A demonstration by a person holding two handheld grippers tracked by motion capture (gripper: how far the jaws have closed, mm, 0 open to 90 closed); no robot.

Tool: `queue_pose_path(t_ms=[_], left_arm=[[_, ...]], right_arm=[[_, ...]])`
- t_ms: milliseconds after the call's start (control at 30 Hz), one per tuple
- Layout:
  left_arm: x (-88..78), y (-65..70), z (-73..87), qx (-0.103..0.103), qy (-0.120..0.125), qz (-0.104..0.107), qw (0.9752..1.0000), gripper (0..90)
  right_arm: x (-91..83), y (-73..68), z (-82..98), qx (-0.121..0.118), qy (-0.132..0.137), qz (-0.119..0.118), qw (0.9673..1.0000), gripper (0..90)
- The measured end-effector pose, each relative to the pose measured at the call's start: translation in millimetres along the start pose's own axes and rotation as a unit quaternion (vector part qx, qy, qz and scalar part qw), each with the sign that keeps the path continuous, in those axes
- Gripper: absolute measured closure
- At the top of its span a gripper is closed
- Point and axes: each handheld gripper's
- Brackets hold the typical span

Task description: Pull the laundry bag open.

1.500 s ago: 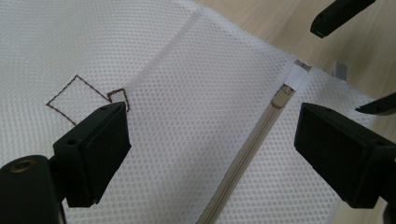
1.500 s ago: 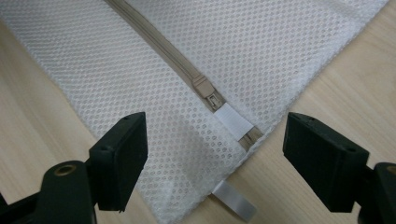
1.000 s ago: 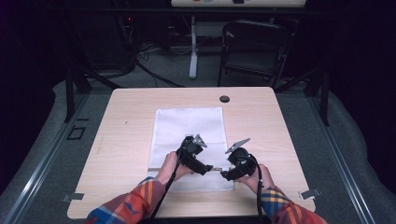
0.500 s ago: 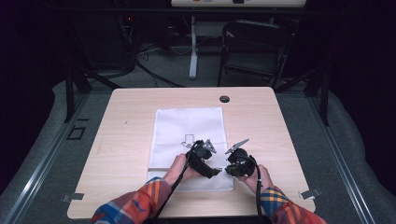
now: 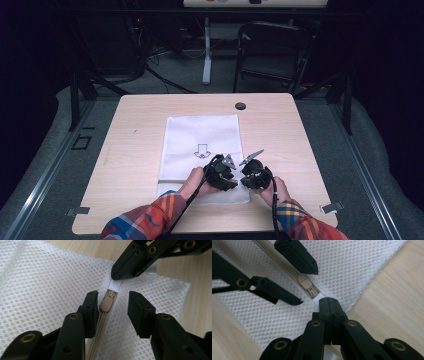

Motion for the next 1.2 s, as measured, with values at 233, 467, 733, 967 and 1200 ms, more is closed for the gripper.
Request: queue_pose_path(t_ms=[233, 467, 733, 967, 1200], left_arm=[[2.6, 0.0, -1.0, 0.013, -0.002, 0.003, 0.9999, 77.0], [3.8, 4.1, -1.4, 0.035, -0.007, -0.013, 0.9993, 81.6], [3.2, -1.6, 1.2, 0.021, 0.003, 0.005, 0.9998, 81.9], [2.4, -4.4, 1.7, 0.012, 0.003, 0.012, 0.9999, 82.0], [2.4, -5.1, 2.0, 0.009, 0.002, 0.015, 0.9998, 82.1]], right_arm=[[-0.7, -0.7, 0.7, -0.004, -0.002, 0.004, 1.0, 90.0], [0.2, -2.5, 0.6, -0.007, 0.004, 0.008, 0.9999, 90.0], [-0.7, -3.0, 0.3, -0.014, -0.005, 0.012, 0.9998, 90.0], [-0.8, -3.5, 0.7, -0.011, -0.004, 0.013, 0.9999, 90.0], [-0.6, -3.8, 0.8, -0.005, -0.003, 0.013, 0.9999, 90.0]])
Point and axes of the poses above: each handheld gripper's, and its own axes: x roughly forward along the jaws, z roughly out of its underside, y roughly to its right, and after that the axes turned 13 degrees about -x, right-handed
